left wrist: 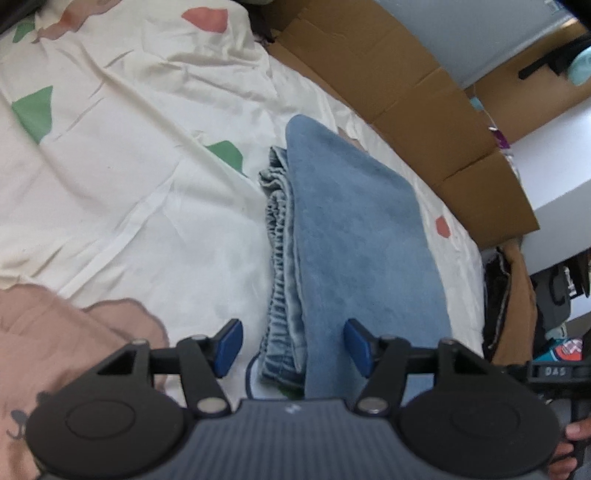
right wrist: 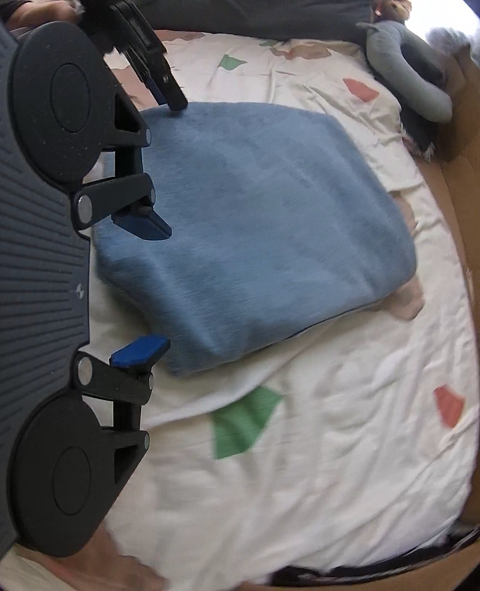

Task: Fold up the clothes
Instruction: 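Place both open tools at the stack sides and close them on it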

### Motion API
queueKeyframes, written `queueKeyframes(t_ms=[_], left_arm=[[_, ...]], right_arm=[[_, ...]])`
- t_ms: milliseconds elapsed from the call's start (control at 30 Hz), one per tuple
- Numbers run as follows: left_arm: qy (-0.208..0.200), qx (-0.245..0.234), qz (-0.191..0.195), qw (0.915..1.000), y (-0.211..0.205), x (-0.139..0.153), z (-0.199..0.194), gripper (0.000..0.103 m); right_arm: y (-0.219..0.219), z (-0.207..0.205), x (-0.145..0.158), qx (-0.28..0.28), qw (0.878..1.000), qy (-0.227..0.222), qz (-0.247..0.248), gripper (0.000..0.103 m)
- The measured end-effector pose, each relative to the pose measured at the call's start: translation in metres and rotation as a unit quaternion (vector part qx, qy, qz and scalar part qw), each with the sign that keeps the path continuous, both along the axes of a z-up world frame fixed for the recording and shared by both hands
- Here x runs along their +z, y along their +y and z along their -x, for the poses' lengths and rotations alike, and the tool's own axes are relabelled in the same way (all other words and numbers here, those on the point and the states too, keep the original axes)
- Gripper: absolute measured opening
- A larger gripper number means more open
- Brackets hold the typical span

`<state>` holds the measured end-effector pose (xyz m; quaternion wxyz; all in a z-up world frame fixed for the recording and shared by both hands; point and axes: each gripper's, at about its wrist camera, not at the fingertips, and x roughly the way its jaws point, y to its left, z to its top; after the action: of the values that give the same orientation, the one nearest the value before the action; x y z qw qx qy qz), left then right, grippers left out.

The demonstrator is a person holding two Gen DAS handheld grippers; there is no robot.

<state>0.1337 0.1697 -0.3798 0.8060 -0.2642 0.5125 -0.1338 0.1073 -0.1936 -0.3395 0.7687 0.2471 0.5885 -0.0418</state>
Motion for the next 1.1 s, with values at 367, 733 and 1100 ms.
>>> queueKeyframes(t_ms=[367, 733, 1100], left_arm=[[0.014, 0.038, 0.075, 0.9964, 0.008, -0.026, -0.022, 0.064], [0.027, 0.025, 0.124, 0.9916, 0.005, -0.050, -0.046, 0.070], [0.046, -0.018, 0.146, 0.9880, -0.009, -0.062, -0.070, 0.075]], right_arm=[[-0.016, -0.064, -0.002, 0.087, 0.996, -0.001, 0.031, 0.065], [-0.022, -0.097, -0.017, 0.191, 0.981, -0.004, 0.038, 0.069], [-0.038, -0.100, -0.017, 0.227, 0.973, 0.005, 0.026, 0.073]])
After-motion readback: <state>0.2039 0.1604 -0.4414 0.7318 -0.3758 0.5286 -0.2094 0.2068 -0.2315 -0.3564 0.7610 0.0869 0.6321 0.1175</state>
